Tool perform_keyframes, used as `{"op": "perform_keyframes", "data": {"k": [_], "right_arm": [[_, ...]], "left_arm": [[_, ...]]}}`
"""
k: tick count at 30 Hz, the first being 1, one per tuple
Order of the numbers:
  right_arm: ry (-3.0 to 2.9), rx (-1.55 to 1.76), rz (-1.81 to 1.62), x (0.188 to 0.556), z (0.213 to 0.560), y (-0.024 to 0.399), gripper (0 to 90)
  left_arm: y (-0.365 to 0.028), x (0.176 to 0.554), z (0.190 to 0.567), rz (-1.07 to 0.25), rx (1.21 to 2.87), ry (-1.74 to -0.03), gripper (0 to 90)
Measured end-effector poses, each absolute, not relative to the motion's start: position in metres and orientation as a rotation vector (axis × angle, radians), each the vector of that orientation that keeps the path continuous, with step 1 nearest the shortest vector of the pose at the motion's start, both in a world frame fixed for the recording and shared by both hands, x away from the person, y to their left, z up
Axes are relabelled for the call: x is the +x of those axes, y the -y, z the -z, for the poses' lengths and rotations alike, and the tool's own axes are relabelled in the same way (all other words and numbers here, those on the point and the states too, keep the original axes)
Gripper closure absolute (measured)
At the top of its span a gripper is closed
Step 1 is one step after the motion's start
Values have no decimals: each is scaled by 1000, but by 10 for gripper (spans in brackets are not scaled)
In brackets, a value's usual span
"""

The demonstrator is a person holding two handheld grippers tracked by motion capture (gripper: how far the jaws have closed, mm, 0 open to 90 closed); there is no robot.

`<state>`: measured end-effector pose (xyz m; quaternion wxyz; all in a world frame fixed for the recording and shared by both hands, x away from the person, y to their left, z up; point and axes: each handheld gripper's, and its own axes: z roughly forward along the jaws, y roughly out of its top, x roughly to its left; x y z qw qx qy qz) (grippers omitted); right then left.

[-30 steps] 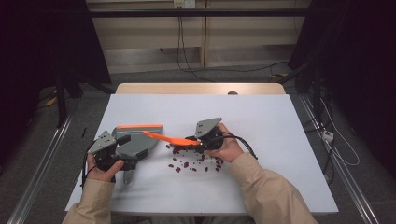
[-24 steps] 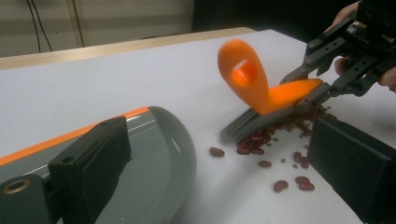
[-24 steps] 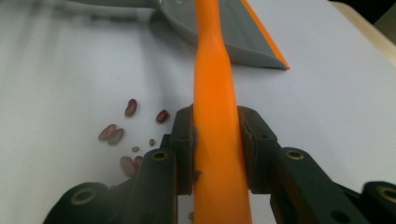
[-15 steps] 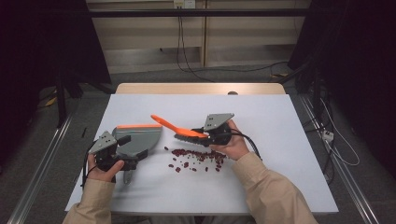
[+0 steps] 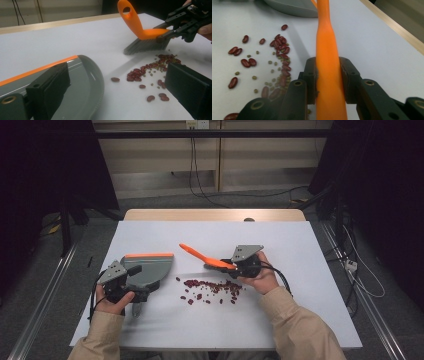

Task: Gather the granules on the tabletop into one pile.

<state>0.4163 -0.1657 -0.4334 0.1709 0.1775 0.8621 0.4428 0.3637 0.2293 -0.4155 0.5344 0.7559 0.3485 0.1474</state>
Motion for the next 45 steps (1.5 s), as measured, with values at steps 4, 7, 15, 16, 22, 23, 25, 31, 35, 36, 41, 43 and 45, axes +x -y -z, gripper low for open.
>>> {"op": "perform_keyframes", "data": {"k": [4, 7, 15, 16, 22, 23, 25, 31, 35, 36, 41, 43, 45], "right_arm": [[-2460, 503, -1297, 409, 432, 162, 710], [-2469, 477, -1290, 403, 432, 158, 710], [-2408, 516, -1355, 397, 422, 164, 711], [-2385, 531, -1347, 397, 420, 167, 711], [-2319, 635, -1299, 397, 413, 196, 711], [-2319, 639, -1277, 397, 413, 200, 711], [-2317, 649, -1229, 395, 417, 207, 711], [-2319, 710, -1218, 389, 434, 213, 711], [-2317, 693, -1213, 382, 435, 203, 709], [-2319, 684, -1210, 380, 435, 201, 709], [-2321, 706, -1259, 376, 435, 196, 709], [-2324, 701, -1268, 376, 435, 195, 710], [-2326, 724, -1305, 377, 435, 194, 710]], "left_arm": [[-230, 363, 415, -357, 1803, -829, 59], [-230, 363, 415, -359, 1802, -829, 59], [-230, 363, 414, -360, 1799, -827, 59], [-230, 363, 414, -361, 1799, -827, 59], [-230, 363, 414, -359, 1799, -826, 59], [-230, 363, 414, -359, 1797, -825, 59], [-230, 363, 414, -360, 1796, -826, 59], [-230, 363, 414, -362, 1797, -828, 59], [-229, 363, 414, -363, 1801, -827, 59], [-229, 362, 414, -364, 1801, -823, 59], [-228, 362, 414, -364, 1803, -823, 59], [-228, 362, 414, -363, 1804, -824, 59], [-228, 362, 414, -364, 1808, -819, 59]]}}
